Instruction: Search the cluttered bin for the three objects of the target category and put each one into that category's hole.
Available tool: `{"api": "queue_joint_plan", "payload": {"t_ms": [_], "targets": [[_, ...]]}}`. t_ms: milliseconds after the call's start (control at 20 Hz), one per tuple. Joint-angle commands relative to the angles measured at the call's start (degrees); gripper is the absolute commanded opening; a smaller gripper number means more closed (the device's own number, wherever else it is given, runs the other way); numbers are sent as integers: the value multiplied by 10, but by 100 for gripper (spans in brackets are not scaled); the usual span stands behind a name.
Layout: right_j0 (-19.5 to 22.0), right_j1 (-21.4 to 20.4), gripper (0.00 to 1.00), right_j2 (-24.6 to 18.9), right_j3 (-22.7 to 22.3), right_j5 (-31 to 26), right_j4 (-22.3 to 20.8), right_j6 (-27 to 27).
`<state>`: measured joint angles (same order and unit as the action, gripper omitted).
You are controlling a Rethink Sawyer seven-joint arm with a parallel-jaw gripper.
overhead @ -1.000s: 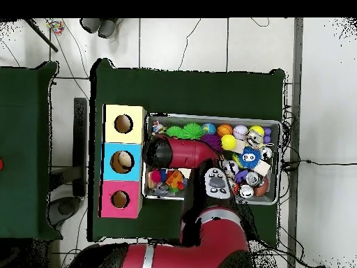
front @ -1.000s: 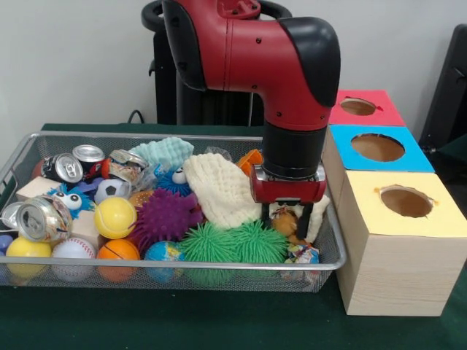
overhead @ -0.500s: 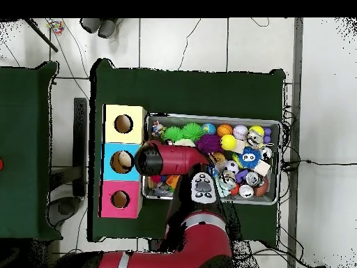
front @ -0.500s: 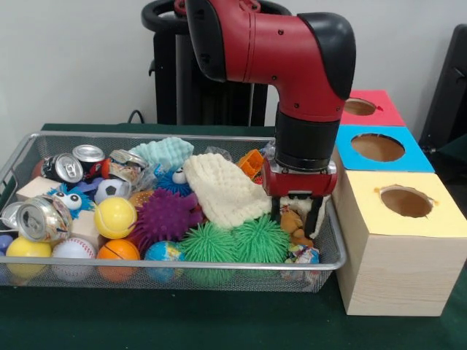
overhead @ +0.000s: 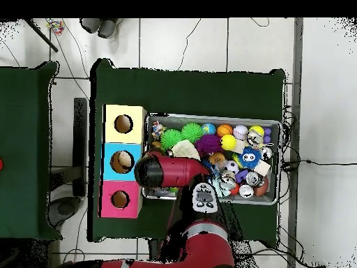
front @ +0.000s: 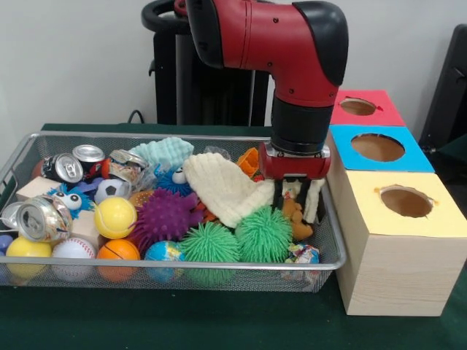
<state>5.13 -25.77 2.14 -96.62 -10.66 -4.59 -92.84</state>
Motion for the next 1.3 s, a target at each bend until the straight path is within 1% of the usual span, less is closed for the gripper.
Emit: {"api": "queue_joint_plan", "payload": {"t_ms": [50, 200, 450, 550, 650, 750, 850, 950, 1100, 1300], "targets": [[26, 7, 0, -27, -72, 14, 16, -120], [24, 5, 0, -19, -70, 12, 16, -117], [31, 17, 0, -29, -63, 25, 13, -112], [34, 13, 0, -33, -61, 23, 14, -110], [34, -16, 0, -40, -71, 5, 18, -108], [19, -75, 0, -36, -94, -41, 30, -112], [3, -128, 0, -29, -102, -95, 46, -115], [-9, -165, 0, -23, -96, -144, 59, -114], [-24, -200, 0, -10, -87, -185, 69, -115], [-46, -227, 0, 11, -73, -232, 71, -116]]}}
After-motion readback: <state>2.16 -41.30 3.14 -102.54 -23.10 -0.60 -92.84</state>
